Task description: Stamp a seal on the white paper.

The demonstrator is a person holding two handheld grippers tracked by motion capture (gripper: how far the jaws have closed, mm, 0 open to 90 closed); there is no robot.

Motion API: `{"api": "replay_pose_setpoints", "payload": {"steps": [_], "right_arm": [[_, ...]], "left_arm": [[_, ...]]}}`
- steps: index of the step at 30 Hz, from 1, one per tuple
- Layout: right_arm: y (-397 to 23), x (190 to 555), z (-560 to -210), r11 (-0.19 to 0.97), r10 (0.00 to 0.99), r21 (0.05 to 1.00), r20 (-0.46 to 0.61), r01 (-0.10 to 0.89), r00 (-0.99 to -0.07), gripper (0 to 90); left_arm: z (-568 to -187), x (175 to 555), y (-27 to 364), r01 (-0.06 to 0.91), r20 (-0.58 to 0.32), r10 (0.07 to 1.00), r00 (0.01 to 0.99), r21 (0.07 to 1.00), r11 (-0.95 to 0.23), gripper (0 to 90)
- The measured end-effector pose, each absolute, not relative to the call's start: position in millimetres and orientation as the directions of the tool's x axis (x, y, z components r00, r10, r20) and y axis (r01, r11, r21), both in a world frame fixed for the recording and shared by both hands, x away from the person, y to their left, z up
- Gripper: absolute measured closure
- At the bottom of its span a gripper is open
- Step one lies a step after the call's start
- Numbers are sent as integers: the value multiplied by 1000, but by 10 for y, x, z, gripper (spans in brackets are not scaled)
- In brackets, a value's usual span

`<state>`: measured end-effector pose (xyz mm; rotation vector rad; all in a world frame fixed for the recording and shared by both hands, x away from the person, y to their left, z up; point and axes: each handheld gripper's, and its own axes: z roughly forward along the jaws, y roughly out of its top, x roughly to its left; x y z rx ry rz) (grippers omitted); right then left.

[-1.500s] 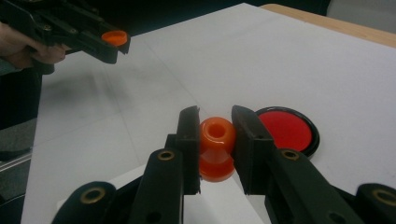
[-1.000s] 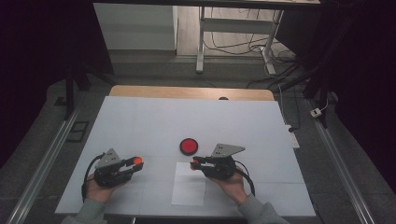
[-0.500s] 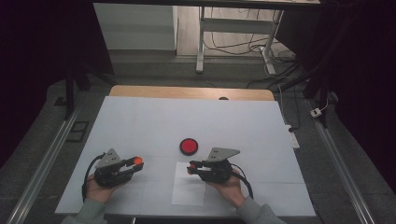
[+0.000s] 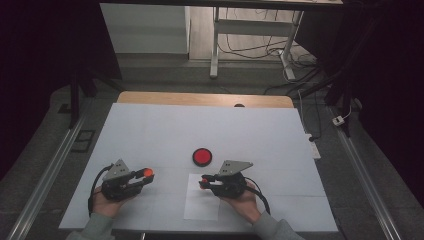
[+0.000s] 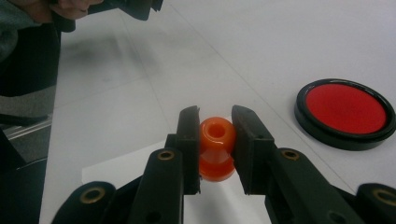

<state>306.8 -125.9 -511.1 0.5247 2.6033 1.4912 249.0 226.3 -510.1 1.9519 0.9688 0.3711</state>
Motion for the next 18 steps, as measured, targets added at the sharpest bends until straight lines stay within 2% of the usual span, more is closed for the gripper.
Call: {"api": "replay_pose_setpoints", "payload": {"steps": [18], "right_arm": [[-1201,2989,-5228,543,309,814,33,205,-951,729]], "left_arm": [[-5110,2492,2266,488,-119,751,649,823,-291,654]]}}
